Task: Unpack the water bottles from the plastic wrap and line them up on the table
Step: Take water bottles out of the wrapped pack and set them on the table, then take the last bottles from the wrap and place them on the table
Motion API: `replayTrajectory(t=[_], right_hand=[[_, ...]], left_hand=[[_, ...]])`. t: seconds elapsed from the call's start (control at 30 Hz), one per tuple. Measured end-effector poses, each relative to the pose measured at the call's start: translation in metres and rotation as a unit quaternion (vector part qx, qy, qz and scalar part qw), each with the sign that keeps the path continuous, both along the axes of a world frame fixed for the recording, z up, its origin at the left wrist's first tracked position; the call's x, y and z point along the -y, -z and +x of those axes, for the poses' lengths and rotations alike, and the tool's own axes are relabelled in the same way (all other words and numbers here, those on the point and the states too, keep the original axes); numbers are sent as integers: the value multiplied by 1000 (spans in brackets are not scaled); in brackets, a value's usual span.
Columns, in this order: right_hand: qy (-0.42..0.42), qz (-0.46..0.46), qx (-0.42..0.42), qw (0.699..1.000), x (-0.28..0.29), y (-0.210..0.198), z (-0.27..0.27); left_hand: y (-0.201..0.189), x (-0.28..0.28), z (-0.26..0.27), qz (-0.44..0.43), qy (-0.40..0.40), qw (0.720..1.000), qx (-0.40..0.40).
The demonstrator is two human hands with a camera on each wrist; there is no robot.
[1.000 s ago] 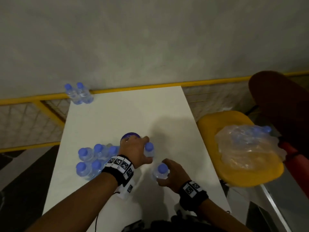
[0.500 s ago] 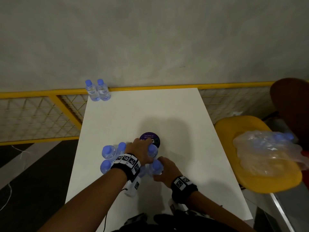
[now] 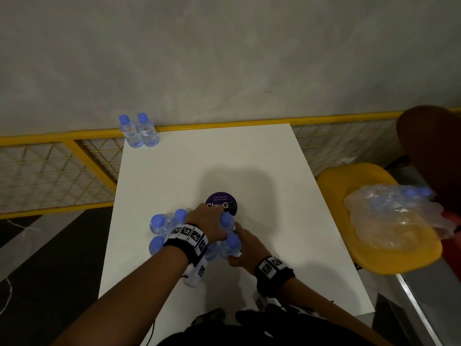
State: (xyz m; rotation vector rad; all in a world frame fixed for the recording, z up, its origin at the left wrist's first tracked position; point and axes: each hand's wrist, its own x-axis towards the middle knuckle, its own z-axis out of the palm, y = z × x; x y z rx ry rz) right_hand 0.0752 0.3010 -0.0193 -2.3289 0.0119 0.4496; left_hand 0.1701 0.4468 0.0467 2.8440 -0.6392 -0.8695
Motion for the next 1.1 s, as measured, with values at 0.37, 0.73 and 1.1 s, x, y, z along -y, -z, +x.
replayTrajectory(t=[0.37,0.73,1.1], right_hand=[[-12,35,-16,999,17,-9,-4],[242,13,19,970,228,-32,-103],[508,5,-26,861,497,-3,-132]], left_hand=[[-19,0,-5,-12,1,1000,-9],[-48,130,-59,-274,77,959,-17],[23,409,-146,-208,194,927,-243]])
